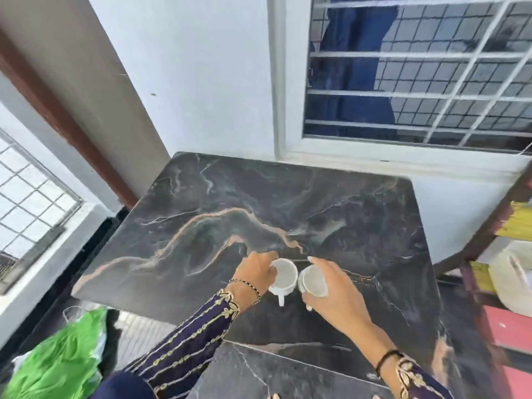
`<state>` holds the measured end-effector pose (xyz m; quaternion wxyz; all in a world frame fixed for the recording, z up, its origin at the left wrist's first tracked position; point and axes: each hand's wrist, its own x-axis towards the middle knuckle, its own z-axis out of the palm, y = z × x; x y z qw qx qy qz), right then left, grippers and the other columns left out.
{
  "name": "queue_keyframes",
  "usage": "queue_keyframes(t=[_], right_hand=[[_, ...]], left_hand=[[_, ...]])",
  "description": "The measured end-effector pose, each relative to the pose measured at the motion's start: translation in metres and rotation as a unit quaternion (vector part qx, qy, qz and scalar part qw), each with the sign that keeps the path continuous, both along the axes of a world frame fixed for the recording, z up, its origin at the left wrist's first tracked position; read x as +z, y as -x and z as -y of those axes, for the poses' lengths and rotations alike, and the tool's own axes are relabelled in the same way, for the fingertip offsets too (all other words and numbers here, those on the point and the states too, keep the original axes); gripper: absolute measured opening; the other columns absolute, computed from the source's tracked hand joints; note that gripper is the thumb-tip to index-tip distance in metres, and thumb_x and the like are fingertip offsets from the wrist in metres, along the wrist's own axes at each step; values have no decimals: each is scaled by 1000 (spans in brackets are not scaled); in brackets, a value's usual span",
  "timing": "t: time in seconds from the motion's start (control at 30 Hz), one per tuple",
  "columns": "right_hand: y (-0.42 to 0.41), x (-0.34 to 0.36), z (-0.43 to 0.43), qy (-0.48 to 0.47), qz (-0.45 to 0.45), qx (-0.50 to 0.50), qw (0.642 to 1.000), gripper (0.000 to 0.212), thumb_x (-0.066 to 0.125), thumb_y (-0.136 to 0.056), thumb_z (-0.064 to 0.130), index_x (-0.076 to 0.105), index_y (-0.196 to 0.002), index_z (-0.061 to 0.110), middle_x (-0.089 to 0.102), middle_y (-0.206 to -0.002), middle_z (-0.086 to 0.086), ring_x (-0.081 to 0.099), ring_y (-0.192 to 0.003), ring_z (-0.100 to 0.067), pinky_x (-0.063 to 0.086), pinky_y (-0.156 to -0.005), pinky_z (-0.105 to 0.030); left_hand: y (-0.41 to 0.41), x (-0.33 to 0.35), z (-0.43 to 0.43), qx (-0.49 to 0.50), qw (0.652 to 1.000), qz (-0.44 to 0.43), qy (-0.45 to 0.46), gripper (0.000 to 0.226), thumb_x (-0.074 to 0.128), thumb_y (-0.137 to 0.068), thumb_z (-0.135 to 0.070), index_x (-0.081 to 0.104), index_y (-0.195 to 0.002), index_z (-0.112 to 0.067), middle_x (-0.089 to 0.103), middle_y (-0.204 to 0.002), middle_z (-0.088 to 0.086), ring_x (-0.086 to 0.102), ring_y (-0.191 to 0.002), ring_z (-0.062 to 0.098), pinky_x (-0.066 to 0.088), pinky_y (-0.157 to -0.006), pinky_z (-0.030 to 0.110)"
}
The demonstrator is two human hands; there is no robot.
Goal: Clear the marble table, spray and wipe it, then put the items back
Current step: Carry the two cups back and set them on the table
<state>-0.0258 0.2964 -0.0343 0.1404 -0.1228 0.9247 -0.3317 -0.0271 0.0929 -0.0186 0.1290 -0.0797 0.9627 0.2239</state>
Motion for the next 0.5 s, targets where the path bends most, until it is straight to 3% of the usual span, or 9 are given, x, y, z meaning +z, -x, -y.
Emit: queue_keyframes(t=[0.3,0.5], right_hand=[[-9,-9,102,-100,44,40,993,77,74,-79,41,35,-145,27,46,-149,8,49,-131,-22,46,-96,-43],[-5,-14,119,-129,46,36,990,78,75,-79,41,36,-145,25,47,-148,5,49,-129,-25,46,-95,-43]], left_hand=[[-20,-25,136,111,993,-8,26,38,47,-91,-15,56,-127,-21,65,-117,19,61,-104,39,51,-85,43],[-19,-34,171,103,994,7,38,30,48,-87,-13,60,-114,-20,68,-107,18,63,-95,39,51,-77,42]])
